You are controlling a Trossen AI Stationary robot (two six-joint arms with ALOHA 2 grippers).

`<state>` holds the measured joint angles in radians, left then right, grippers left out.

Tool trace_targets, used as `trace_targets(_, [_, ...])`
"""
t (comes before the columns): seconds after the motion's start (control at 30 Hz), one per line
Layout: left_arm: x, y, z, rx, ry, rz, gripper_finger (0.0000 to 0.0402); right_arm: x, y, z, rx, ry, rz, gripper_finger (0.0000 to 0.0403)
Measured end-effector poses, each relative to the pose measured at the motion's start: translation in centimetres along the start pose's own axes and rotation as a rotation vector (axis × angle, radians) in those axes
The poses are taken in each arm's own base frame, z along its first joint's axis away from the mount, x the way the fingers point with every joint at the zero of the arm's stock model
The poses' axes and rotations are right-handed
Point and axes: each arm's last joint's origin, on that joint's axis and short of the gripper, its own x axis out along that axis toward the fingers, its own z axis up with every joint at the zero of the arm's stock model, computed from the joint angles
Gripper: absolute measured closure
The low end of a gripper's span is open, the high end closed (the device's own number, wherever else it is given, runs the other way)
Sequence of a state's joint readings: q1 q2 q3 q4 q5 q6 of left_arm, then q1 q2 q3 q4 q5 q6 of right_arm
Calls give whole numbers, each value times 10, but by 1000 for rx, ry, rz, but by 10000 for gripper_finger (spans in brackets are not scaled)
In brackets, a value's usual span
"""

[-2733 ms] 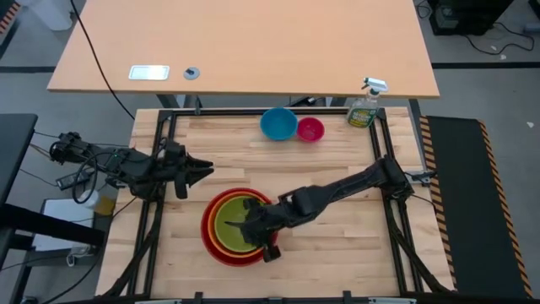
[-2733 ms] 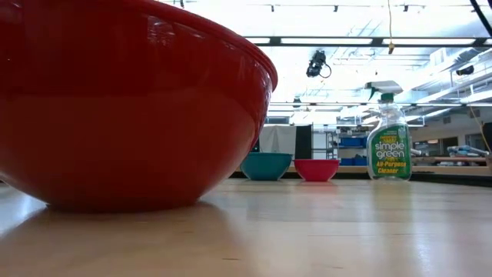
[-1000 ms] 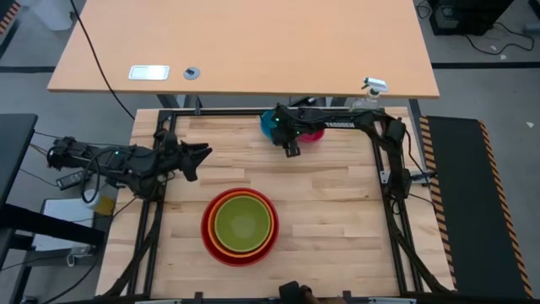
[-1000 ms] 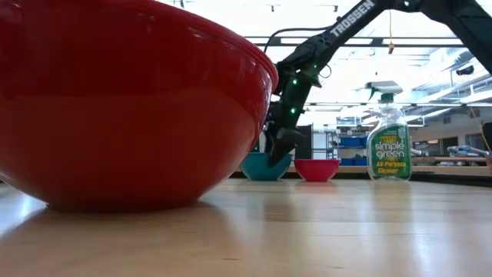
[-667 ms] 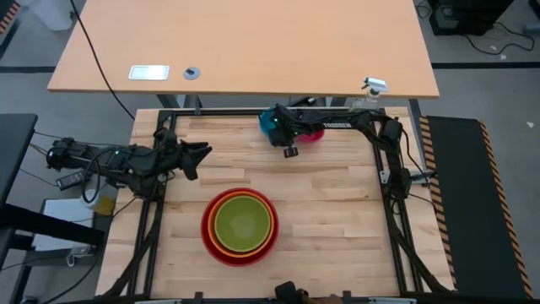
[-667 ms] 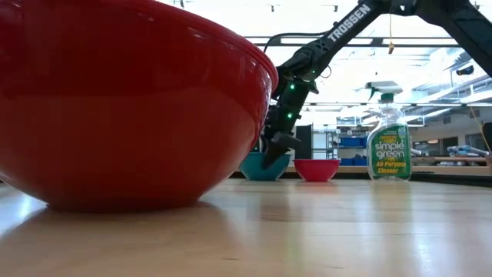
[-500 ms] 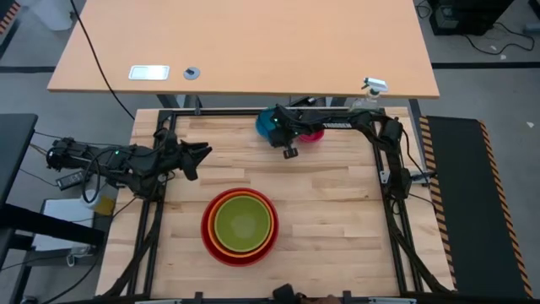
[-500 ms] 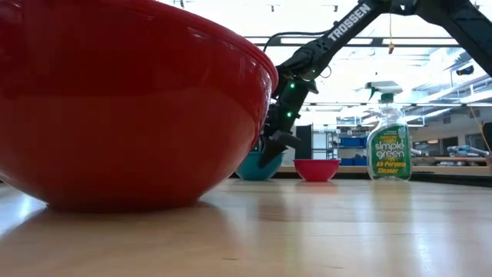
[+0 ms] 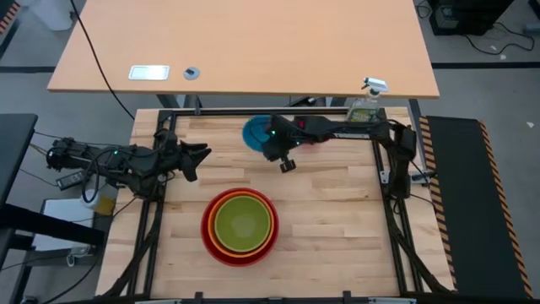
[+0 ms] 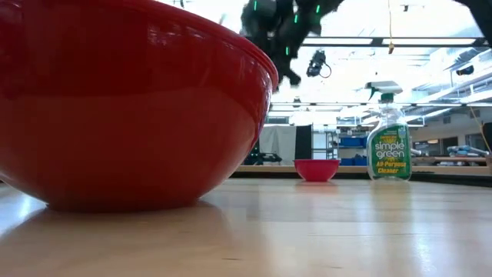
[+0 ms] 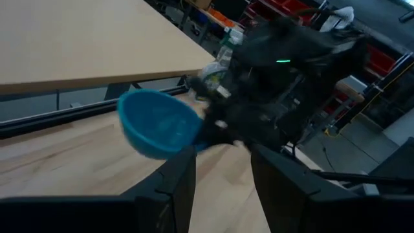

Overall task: Nest bowls inside each other
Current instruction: Stack the blue bowl on top of the green bowl

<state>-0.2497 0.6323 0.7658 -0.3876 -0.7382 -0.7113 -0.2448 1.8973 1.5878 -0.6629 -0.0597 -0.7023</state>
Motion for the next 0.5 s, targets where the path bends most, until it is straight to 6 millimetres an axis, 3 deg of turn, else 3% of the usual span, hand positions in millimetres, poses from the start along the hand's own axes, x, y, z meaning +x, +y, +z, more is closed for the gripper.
trace_targets(0.17, [-2,-1,3,-23,-19,-17,249,-28,29,42,92,-144,60,377])
trace_targets(0.5, [-3,-5,10,-97,-73,-65,249,-44,108,106,66,-302,143,376])
